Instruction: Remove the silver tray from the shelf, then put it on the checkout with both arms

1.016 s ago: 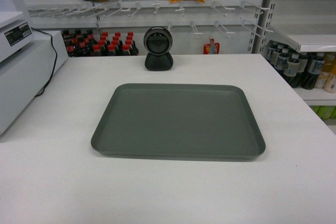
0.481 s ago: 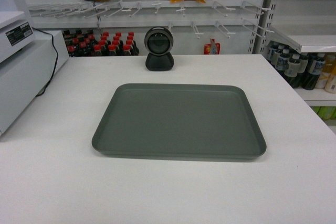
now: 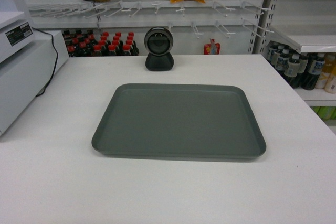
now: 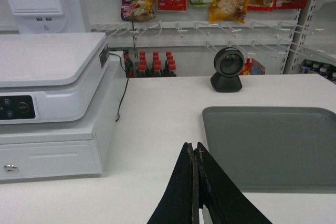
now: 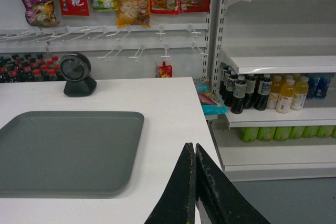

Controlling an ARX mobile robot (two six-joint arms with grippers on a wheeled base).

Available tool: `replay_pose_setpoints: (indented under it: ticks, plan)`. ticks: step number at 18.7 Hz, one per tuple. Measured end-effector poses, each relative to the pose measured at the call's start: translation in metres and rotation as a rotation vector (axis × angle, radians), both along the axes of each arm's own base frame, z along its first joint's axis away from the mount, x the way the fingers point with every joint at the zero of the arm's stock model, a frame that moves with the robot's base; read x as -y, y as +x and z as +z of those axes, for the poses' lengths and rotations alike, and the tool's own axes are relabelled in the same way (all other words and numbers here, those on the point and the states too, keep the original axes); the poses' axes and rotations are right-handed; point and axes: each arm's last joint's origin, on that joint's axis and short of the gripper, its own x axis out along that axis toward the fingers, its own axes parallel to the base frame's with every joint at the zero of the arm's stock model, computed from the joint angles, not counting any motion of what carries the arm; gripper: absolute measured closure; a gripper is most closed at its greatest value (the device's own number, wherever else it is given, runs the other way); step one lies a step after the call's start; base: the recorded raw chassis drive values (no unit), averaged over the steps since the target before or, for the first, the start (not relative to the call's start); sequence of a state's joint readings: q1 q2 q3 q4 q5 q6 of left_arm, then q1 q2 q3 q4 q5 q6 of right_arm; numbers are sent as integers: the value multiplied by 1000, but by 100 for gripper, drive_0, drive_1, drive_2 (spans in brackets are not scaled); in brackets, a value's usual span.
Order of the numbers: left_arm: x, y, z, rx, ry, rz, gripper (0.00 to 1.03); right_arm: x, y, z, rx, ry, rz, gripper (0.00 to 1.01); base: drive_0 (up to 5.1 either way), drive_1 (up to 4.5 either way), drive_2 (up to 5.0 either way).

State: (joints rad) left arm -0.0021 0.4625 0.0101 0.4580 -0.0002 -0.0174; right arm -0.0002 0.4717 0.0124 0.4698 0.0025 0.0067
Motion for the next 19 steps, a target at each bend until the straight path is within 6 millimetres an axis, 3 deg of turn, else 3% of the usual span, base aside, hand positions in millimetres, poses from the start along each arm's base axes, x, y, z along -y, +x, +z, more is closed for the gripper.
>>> replay_pose_setpoints:
  ticks: [14, 17, 19]
  plan:
    - [0, -14, 1, 5, 0, 0, 102, 0, -15, 1, 2, 0, 0, 98, 0, 0, 0]
    - [0, -27, -6, -49, 0, -3, 102, 0, -26, -6, -52, 0, 4, 98, 0, 0, 0]
    - [0, -30, -1, -2, 0, 3, 102, 0, -31, 0, 8, 0, 3, 98, 0, 0, 0]
